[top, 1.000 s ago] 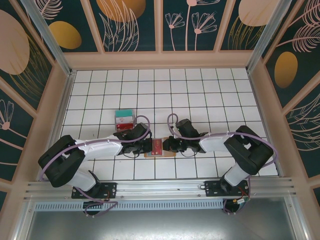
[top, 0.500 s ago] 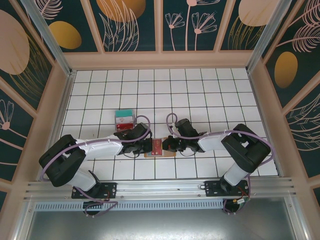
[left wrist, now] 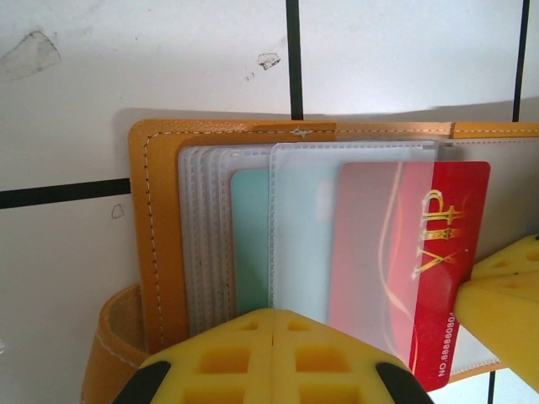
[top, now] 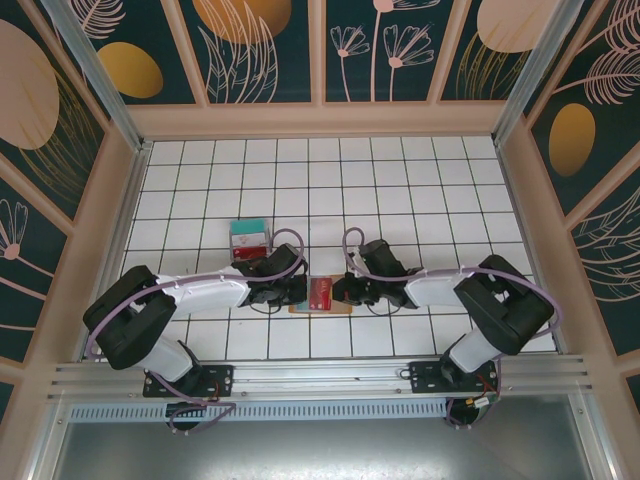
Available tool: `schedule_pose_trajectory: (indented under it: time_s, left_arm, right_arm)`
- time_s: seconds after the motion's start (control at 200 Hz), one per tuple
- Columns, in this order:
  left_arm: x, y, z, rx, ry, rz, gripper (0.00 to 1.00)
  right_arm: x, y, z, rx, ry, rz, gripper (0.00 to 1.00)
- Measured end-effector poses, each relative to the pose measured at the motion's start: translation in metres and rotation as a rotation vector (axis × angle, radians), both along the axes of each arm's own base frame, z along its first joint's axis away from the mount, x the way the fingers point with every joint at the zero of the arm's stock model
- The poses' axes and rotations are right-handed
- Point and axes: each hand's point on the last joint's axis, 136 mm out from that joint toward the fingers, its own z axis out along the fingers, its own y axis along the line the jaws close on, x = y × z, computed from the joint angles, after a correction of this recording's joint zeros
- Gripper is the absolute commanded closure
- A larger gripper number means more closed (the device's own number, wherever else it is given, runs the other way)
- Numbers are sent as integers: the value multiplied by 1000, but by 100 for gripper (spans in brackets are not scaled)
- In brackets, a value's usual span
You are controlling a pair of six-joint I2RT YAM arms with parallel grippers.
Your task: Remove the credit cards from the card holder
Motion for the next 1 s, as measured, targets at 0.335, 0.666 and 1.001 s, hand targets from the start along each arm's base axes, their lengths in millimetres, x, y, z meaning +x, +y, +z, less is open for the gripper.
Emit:
schedule_pose_trajectory:
  time_s: [0.335,0.666,1.001]
  left_arm:
    - [0,0,1,0,0,0,100]
    - [10,-8,26,-26,-30,21,53]
    - [53,-40,113,-391,-136,79,49]
  right_arm:
    - [3,-26,20,7,-37,-70,100]
    - [18,-55,62,37,-141,-142,100]
    - [33,-46,119,197,-251,-119,100]
